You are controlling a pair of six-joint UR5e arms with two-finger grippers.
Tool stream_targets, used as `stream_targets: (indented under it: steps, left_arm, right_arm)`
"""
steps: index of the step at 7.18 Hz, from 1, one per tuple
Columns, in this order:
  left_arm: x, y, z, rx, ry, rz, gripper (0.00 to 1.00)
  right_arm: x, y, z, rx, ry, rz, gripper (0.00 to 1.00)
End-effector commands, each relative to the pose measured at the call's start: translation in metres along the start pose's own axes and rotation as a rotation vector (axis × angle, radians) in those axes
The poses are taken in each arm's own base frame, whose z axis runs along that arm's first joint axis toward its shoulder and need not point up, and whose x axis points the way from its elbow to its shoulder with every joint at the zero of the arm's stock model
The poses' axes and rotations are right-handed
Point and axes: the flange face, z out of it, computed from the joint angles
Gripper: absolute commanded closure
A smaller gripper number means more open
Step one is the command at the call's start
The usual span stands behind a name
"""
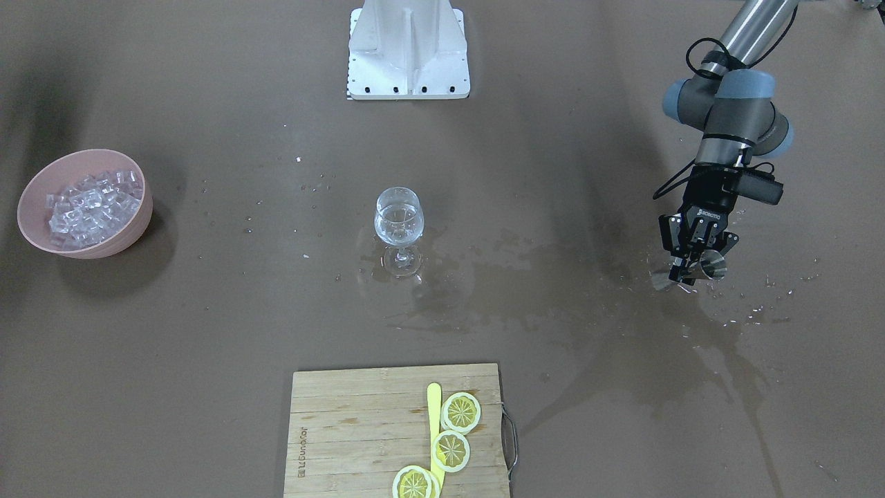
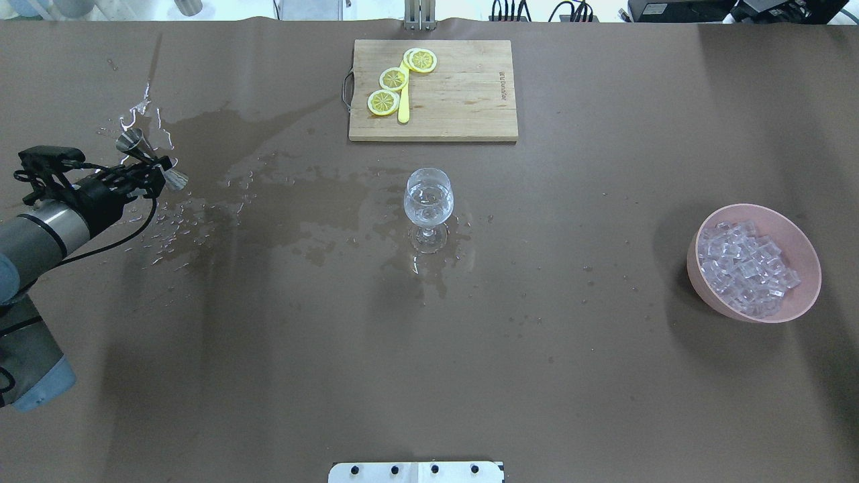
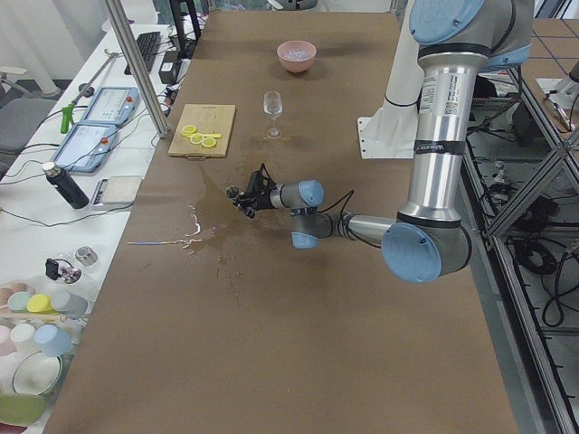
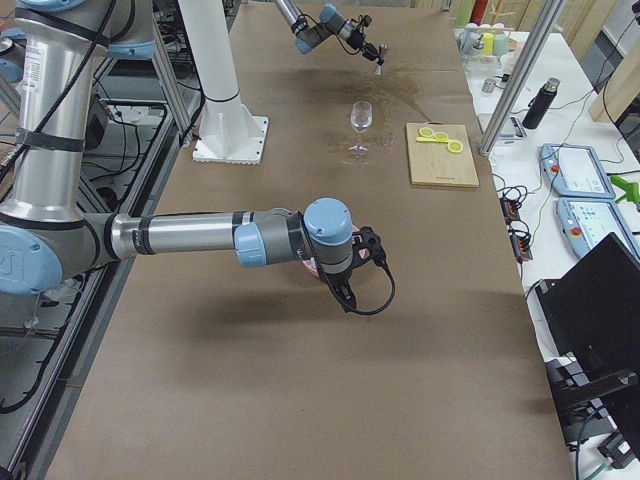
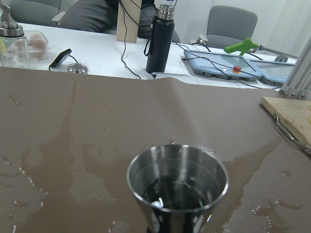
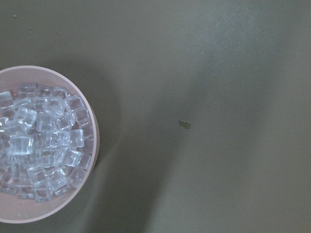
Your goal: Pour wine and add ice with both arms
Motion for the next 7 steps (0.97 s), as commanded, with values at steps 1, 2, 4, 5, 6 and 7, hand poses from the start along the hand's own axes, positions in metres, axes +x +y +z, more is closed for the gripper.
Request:
stream_targets:
  steps: [1,2,4,5,6,7]
  left_arm:
    - [0.005,-0.009,0.002,0.024,0.021,0.011,1.00]
    - [0.007,-0.012,0.001,0.035,0.026,0.112,1.00]
    - [0.021,-0.023,0.005,0.090,0.013,0.142,1.00]
    - [0.029,-0.025,0.007,0.085,0.027,0.139,1.00]
    - [0.030,-0.021,0.011,0.060,0.029,0.144,1.00]
    - [0.036,-0.023,0.015,0.061,0.030,0.147,1.00]
  right_arm:
    - [0.000,0.000,0.000,-0.001,0.000,0.001,0.00]
    - [0.000,0.000,0.000,-0.001,0.000,0.003,0.00]
    - [0.000,0.000,0.000,-0.001,0.000,0.003,0.00]
    - [0.001,0.001,0.001,-0.002,-0.001,0.006,0.00]
    - [0.001,0.001,0.001,-0.003,0.001,0.006,0.00]
    - [0.002,0.002,0.002,-0.006,0.000,0.010,0.00]
